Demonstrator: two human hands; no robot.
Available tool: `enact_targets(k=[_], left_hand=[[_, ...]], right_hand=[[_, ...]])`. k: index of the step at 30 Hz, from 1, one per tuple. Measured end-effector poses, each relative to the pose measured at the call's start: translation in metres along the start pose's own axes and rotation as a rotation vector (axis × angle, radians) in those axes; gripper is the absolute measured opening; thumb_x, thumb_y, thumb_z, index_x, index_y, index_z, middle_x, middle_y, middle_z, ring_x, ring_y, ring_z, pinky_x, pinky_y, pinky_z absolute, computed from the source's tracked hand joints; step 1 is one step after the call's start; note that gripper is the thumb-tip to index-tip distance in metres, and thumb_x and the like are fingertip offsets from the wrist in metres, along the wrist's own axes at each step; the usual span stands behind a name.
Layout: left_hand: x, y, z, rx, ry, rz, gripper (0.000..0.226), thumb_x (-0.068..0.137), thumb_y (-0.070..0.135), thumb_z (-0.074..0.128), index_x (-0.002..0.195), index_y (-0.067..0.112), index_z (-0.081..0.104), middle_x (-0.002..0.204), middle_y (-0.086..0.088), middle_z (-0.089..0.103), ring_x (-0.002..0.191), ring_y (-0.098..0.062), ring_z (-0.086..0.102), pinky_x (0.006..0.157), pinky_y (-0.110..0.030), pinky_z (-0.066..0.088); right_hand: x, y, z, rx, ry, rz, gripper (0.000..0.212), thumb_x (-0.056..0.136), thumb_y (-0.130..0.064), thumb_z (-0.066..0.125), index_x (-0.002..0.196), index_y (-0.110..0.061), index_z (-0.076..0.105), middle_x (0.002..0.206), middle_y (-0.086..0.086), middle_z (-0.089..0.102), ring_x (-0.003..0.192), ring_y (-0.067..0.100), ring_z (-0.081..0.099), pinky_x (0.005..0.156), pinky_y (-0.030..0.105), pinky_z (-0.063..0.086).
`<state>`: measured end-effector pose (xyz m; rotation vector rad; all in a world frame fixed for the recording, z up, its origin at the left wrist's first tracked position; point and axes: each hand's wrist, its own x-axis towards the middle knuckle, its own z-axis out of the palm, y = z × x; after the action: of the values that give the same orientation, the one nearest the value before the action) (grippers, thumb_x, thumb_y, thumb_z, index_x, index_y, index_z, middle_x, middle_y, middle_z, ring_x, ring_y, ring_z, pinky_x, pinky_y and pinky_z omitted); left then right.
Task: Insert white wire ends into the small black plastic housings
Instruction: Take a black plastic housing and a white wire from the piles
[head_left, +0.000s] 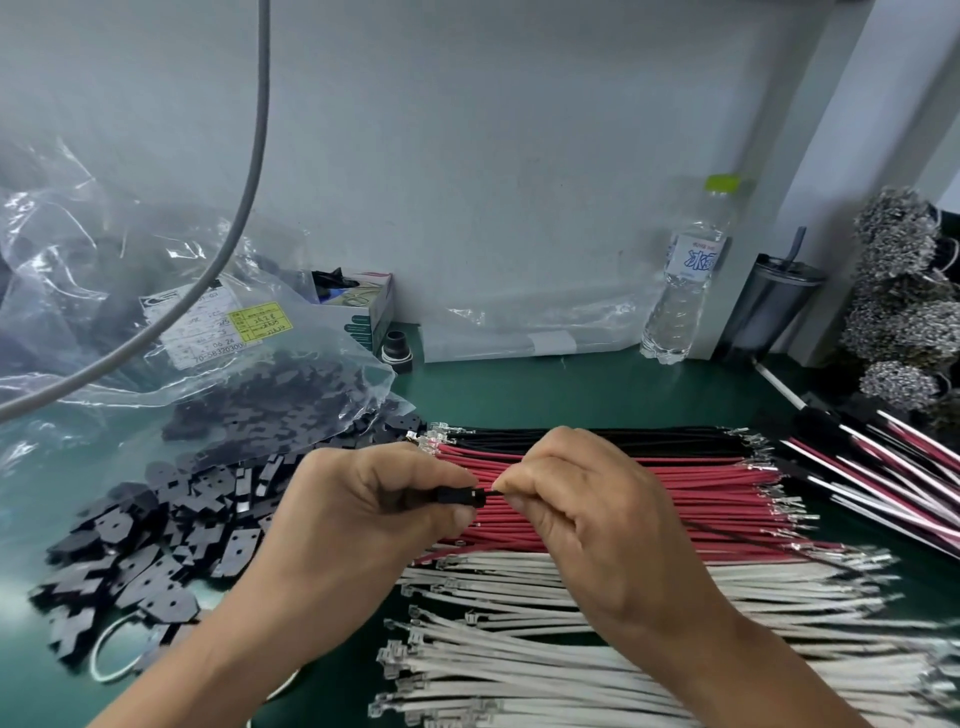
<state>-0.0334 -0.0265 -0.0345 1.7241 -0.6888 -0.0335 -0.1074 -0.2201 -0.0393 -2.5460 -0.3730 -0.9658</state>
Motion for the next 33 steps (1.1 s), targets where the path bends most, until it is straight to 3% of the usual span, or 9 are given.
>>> enact_targets(k=[6,10,18,22,25,27,30,33], left_hand=[[-0.001,0.002,-0.001,-0.124,0.003,-0.068,0.022,0.069,0.017,0.085,0.09,0.023,0.084,0.077,-0.006,0.079,0.07,-0.022,0.077,0.066,-0.021,0.06],[-0.002,0.004,0.001,-0.126,0.009,-0.059,0.02,0.067,0.013,0.084,0.087,0.017,0.084,0.076,-0.006,0.079,0.066,-0.02,0.076,0.063,-0.017,0.058],[-0.002,0.005,0.001,-0.079,-0.017,-0.051,0.022,0.068,0.024,0.083,0.089,0.03,0.083,0.08,0.001,0.08,0.071,-0.017,0.076,0.066,-0.02,0.06],[0.001,0.001,-0.004,-0.091,0.127,-0.072,0.019,0.069,0.023,0.082,0.088,0.027,0.083,0.076,-0.001,0.079,0.066,-0.018,0.075,0.062,-0.018,0.059],[0.005,-0.002,-0.011,-0.14,0.231,-0.105,0.018,0.074,0.015,0.083,0.09,0.021,0.082,0.075,-0.002,0.079,0.063,-0.015,0.074,0.056,-0.011,0.053],[0.006,-0.002,-0.011,-0.147,0.246,-0.11,0.017,0.077,0.01,0.083,0.092,0.019,0.082,0.075,-0.004,0.079,0.063,-0.014,0.074,0.056,-0.009,0.051],[0.006,-0.004,-0.008,-0.168,0.246,-0.132,0.017,0.076,0.011,0.083,0.091,0.02,0.082,0.076,-0.004,0.079,0.064,-0.017,0.074,0.056,-0.011,0.052],[0.005,-0.004,-0.006,-0.173,0.232,-0.158,0.017,0.076,0.014,0.084,0.09,0.023,0.083,0.076,-0.005,0.079,0.064,-0.018,0.074,0.056,-0.014,0.053]], right_hand=[[0.002,0.005,-0.003,0.072,0.016,0.097,0.013,0.095,-0.028,0.063,0.093,-0.02,0.074,0.089,-0.014,0.063,0.086,0.007,0.062,0.073,0.025,0.051],[0.003,0.002,0.002,-0.036,0.024,0.011,0.014,0.096,-0.024,0.062,0.09,-0.015,0.071,0.086,-0.008,0.06,0.08,0.012,0.058,0.069,0.031,0.05],[0.004,0.003,0.003,-0.124,0.05,-0.039,0.015,0.098,-0.027,0.061,0.091,-0.018,0.071,0.086,-0.01,0.059,0.079,0.011,0.056,0.065,0.03,0.049],[0.005,0.005,-0.005,-0.246,0.153,-0.042,0.01,0.093,-0.027,0.069,0.098,-0.019,0.072,0.095,-0.007,0.059,0.087,0.015,0.053,0.072,0.026,0.045],[-0.002,0.001,0.002,-0.216,-0.008,-0.035,0.005,0.089,-0.025,0.074,0.094,-0.024,0.072,0.09,-0.011,0.058,0.082,0.011,0.05,0.064,0.027,0.048],[-0.006,0.002,0.009,-0.236,-0.134,0.03,0.014,0.086,-0.021,0.077,0.098,-0.028,0.074,0.091,-0.015,0.06,0.082,0.009,0.052,0.063,0.029,0.05],[-0.005,0.009,0.012,-0.263,-0.193,0.127,0.021,0.09,-0.024,0.074,0.109,-0.031,0.075,0.092,-0.018,0.06,0.087,0.008,0.053,0.069,0.028,0.05],[-0.001,0.012,0.013,-0.229,-0.196,0.176,0.012,0.09,-0.029,0.074,0.102,-0.033,0.076,0.087,-0.019,0.058,0.085,0.006,0.051,0.069,0.024,0.046]])
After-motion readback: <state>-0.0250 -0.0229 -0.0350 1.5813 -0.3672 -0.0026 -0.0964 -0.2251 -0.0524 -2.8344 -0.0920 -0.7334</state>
